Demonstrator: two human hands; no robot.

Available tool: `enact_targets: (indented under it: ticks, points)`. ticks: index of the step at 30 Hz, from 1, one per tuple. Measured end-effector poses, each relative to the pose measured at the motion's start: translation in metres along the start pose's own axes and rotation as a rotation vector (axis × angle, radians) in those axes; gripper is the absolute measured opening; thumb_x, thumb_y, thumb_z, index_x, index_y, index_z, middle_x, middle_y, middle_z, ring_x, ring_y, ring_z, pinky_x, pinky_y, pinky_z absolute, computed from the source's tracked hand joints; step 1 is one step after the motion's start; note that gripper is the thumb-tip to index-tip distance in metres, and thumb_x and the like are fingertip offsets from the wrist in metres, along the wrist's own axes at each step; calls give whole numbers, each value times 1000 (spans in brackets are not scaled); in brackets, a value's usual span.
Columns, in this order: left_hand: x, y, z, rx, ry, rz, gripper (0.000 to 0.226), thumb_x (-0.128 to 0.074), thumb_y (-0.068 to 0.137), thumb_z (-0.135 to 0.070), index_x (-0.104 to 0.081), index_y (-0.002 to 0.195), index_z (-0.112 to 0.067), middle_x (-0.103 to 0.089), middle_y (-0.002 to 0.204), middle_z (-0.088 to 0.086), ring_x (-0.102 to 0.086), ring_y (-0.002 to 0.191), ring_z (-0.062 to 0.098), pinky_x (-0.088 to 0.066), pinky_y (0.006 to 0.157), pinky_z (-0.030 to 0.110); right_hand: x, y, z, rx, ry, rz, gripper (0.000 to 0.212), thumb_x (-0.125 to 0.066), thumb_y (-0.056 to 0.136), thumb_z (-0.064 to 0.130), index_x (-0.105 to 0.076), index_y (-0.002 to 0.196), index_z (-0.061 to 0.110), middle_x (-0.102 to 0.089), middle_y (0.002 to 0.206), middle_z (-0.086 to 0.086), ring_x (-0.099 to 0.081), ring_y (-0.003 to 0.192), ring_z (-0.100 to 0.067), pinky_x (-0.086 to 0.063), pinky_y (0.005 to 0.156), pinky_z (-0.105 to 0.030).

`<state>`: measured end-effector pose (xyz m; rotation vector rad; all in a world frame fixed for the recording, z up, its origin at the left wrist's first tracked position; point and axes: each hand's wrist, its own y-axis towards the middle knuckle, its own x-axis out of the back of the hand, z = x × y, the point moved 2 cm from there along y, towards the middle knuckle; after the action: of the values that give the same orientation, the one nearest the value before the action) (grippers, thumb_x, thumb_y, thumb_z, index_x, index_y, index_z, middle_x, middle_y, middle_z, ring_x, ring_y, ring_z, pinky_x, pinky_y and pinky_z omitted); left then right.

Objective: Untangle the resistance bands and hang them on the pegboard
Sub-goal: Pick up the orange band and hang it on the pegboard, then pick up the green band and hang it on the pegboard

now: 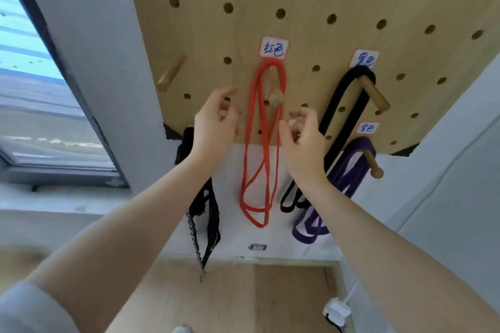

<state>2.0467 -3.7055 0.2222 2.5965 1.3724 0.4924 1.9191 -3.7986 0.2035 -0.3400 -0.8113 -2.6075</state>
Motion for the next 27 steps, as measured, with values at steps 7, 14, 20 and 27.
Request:
enact_targets:
  ticks: [7,14,20,27]
  points:
    - [20,-160,148,457,101,12,20,-47,92,-9,-57,107,-17,-63,80,-3,-57,57,9,-45,57,20,-45,-150,-65,-118,8,641,7,-51,94,18,-52,88,20,-42,53,8,-41,48,-5,-29,49,-17]
    - [55,-302,291,923,246,-42,25,-42,93,-5,-55,116,-3,-56,96,9,-53,64,12,-36,47,11,-116,-285,-173,-387,-217,1053,4,-50,94,22,-53,91,23,-51,70,12,-50,71,-11,-37,61,-24]
    - [53,-402,454,1143,332,-12,28,-44,92,-10,-57,117,-8,-62,112,13,-61,98,29,-47,84,33,-176,-427,-315,-464,-525,1368,19,-47,94,28,-58,105,17,-64,101,-4,-58,91,-22,-49,80,-37]
    - [10,-518,648,1274,333,70,29,-42,92,-13,-56,117,-9,-60,114,7,-60,98,27,-43,78,29,-237,-595,-489,-438,-684,1542,37,-41,97,28,-47,131,15,-51,130,-8,-48,115,-24,-43,95,-40]
